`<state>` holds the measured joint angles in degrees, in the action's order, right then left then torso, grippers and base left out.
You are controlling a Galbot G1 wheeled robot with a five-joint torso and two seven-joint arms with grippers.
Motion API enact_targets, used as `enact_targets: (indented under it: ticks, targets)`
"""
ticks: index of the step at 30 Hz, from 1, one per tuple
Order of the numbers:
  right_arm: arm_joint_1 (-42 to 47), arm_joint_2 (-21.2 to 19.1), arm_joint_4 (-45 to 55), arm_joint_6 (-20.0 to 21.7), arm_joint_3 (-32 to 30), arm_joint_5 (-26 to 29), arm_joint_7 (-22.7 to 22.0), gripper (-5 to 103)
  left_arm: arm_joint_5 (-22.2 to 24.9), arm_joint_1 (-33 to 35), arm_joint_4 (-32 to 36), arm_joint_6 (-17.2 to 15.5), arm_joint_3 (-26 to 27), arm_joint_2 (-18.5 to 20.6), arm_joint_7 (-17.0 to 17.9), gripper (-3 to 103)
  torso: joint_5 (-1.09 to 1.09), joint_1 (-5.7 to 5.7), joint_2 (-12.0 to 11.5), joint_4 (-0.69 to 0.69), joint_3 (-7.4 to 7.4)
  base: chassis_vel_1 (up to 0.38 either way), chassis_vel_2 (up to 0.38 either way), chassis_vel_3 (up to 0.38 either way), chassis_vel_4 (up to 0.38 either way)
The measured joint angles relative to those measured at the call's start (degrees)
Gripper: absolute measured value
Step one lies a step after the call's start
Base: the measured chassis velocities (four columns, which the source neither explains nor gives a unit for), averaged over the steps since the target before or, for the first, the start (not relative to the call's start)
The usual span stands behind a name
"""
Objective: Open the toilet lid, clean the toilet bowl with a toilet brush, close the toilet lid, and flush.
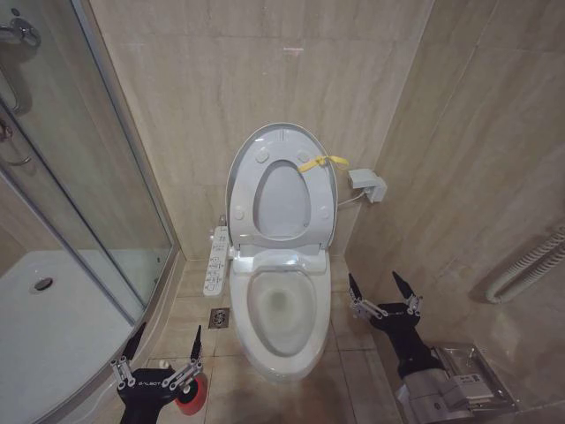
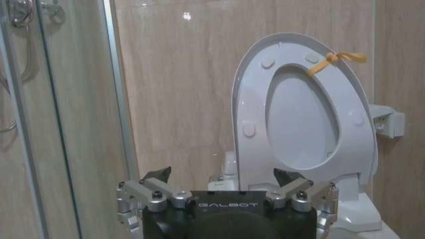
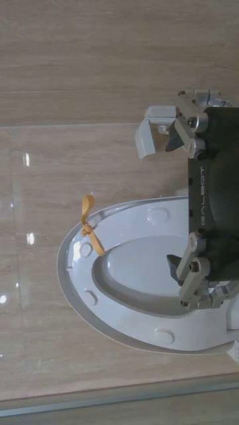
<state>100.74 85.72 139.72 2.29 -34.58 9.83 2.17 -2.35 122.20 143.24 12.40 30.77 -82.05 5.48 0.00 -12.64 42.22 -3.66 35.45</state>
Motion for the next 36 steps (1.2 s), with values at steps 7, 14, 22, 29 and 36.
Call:
enact_targets:
  ticks: [7, 14, 22, 29, 36]
  targets:
    - [0.0, 0.0, 0.0, 0.0, 0.0, 0.0, 0.0, 100, 0.0, 0.0, 0.0, 0.0, 0.0, 0.0, 0.0, 100, 0.00, 0.00, 0.0, 0.00, 0.00, 0.000, 0.000, 0.000, 0.000]
    - [0.0, 0.0, 0.0, 0.0, 0.0, 0.0, 0.0, 100, 0.0, 0.0, 0.0, 0.0, 0.0, 0.0, 0.0, 100, 0.00, 0.00, 0.0, 0.00, 0.00, 0.000, 0.000, 0.000, 0.000]
    - [0.0, 0.0, 0.0, 0.0, 0.0, 0.0, 0.0, 100, 0.0, 0.0, 0.0, 0.0, 0.0, 0.0, 0.0, 100, 0.00, 0.00, 0.0, 0.00, 0.00, 0.000, 0.000, 0.000, 0.000]
    - [-0.2, 0.0, 0.0, 0.8, -0.4, 0.0, 0.1, 100, 0.0, 0.0, 0.0, 0.0, 0.0, 0.0, 0.0, 100, 0.00, 0.00, 0.0, 0.00, 0.00, 0.000, 0.000, 0.000, 0.000]
    - [-2.1, -0.4, 0.4, 9.2, -4.7, 2.0, 0.8, 100, 0.0, 0.0, 0.0, 0.0, 0.0, 0.0, 0.0, 100, 0.00, 0.00, 0.0, 0.00, 0.00, 0.000, 0.000, 0.000, 0.000]
